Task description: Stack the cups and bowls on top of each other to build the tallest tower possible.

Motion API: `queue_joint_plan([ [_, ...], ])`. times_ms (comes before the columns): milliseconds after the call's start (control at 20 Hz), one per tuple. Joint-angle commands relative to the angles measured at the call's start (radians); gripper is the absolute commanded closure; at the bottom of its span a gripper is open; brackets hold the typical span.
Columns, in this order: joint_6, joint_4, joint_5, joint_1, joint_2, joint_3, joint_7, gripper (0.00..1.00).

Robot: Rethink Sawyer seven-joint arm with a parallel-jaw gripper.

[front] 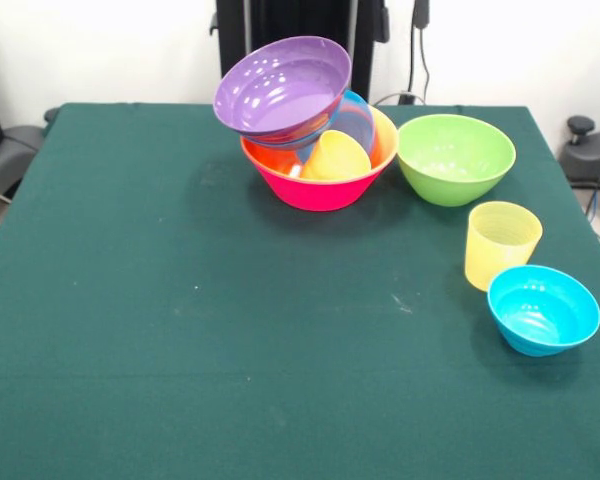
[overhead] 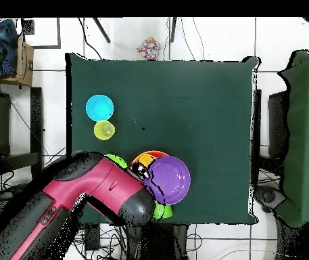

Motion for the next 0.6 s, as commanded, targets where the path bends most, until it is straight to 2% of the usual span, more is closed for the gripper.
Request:
queue_joint_plan([
  [50, 0.073, -0.050, 0.033, 0.018, 0.049, 0.204, -0.018, 0.00],
  [600, 0.154, -0.081, 0.069, 0.047, 0.106, 0.195, 0.058, 0.00],
])
